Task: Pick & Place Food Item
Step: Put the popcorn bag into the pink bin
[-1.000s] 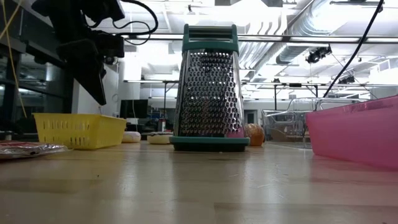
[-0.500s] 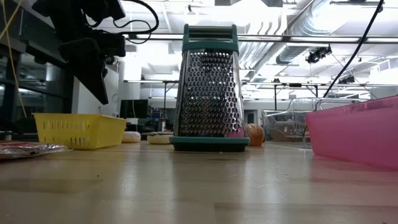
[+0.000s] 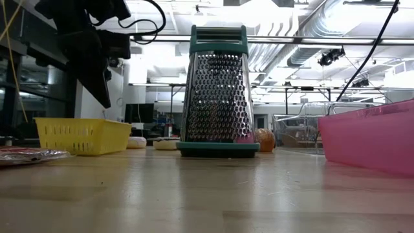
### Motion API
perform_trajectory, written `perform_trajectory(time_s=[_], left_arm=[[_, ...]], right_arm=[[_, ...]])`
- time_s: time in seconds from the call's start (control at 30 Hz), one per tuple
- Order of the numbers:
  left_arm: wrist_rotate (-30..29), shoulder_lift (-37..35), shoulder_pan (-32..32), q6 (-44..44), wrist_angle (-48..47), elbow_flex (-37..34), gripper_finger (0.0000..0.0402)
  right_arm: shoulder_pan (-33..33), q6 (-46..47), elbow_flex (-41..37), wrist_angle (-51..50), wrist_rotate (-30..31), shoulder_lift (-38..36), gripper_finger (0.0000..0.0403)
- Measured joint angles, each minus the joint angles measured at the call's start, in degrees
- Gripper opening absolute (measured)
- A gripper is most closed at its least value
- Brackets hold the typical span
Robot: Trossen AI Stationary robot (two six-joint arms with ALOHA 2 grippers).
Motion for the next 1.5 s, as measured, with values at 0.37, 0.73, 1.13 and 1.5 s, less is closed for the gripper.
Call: perform_trajectory(time_s=[0.37, 0.73, 1.13, 1.5], left_arm=[[3.0, 0.0, -8.6, -2.0, 1.5, 0.0, 0.0097], [3.1, 0.0, -20.7, -10.0, 7.1, 0.0, 0.0097], [0.0, 0.0, -33.0, -20.1, 10.8, 0.0, 0.0097], [-5.2, 0.0, -41.8, -32.2, 8.8, 0.0, 0.0097]], right_arm=[[0.0, 0.0, 0.0, -0.6, -0.2, 0.0, 0.0156], [-0.4, 0.0, 0.0, -3.6, -4.1, 0.0, 0.0156], [-0.3, 0.0, 0.0, -4.4, -4.1, 0.0, 0.0156], [-0.3, 0.0, 0.0, -5.2, -4.0, 0.0, 0.0156]])
